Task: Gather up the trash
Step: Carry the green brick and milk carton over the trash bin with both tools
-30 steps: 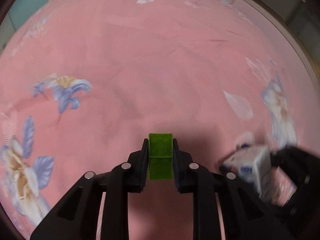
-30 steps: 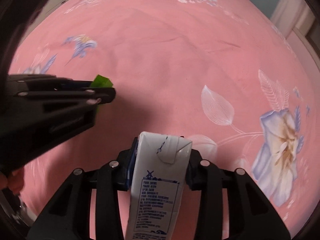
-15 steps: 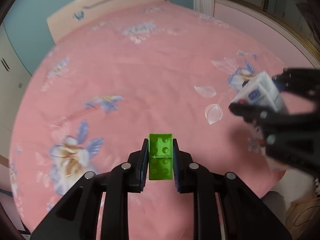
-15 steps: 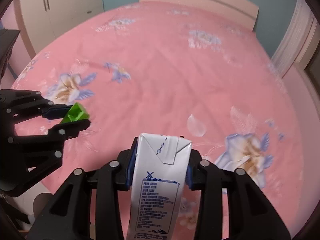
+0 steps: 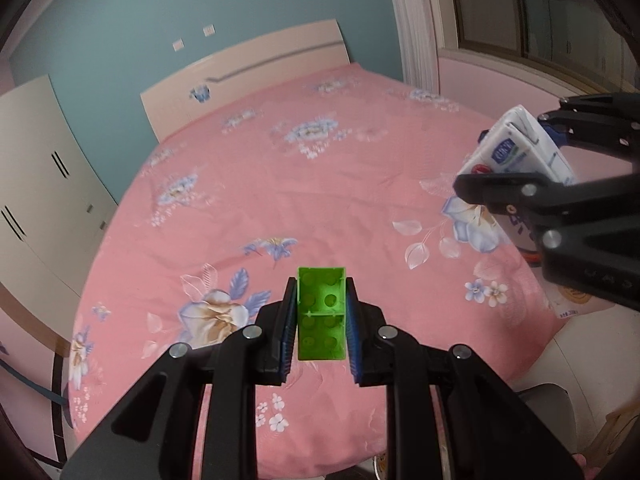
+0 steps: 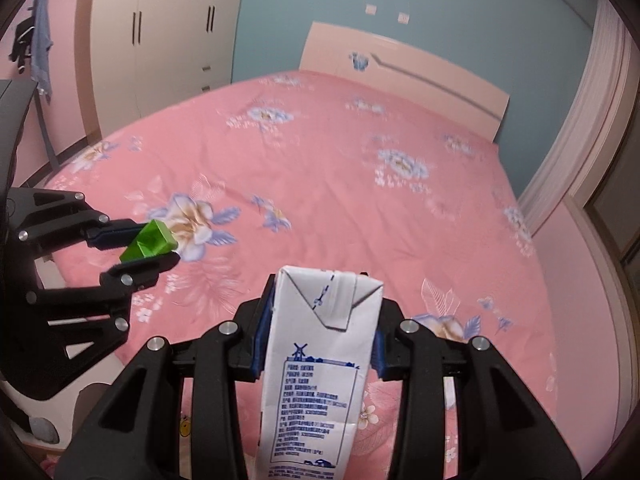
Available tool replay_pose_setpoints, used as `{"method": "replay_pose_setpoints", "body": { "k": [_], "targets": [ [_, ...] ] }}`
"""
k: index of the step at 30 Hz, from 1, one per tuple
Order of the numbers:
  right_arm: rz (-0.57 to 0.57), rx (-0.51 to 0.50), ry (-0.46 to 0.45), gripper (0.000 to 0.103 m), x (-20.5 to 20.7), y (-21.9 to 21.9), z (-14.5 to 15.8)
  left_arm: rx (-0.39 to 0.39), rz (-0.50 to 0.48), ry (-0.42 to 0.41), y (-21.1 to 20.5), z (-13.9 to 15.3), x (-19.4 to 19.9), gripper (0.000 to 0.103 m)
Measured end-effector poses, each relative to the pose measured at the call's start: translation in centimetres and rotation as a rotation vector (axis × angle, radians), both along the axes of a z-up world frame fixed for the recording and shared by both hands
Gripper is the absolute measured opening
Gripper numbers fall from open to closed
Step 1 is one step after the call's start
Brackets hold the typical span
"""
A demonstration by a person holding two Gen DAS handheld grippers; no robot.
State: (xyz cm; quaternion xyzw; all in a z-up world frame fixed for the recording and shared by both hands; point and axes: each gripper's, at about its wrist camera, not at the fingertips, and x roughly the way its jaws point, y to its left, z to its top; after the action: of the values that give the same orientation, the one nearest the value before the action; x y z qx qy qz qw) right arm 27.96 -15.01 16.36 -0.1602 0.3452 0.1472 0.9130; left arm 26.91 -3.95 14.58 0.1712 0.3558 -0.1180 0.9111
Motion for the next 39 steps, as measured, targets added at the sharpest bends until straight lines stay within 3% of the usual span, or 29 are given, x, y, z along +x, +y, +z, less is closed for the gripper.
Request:
{"method": "replay_pose_setpoints", "body": {
  "k": [10,19,28,39],
  "targets": [
    [0.048,-0.026,-0.114,0.040,-6.7,1.3,5.6,0.016,0.013,-0.103,1.0,3.7,-5.2,0.024],
    [0.084,-0.027,-0.147,0.040,-10.2,2.2,7.2,0.023,0.003,-0.134,1.1,4.9,-8.8,0.024],
    [0.124,-0.040,-0.110,0.040,-11.8,3.0,5.0,0.031,-0.018,-0.086,1.4,2.9,-10.4,0.024],
    [0.136,-0.071,-0.003,0.040,-12.2,3.4,-0.6,0.065,-0.029,0.023,1.1,-3.1,-10.6,0.024]
  ]
}}
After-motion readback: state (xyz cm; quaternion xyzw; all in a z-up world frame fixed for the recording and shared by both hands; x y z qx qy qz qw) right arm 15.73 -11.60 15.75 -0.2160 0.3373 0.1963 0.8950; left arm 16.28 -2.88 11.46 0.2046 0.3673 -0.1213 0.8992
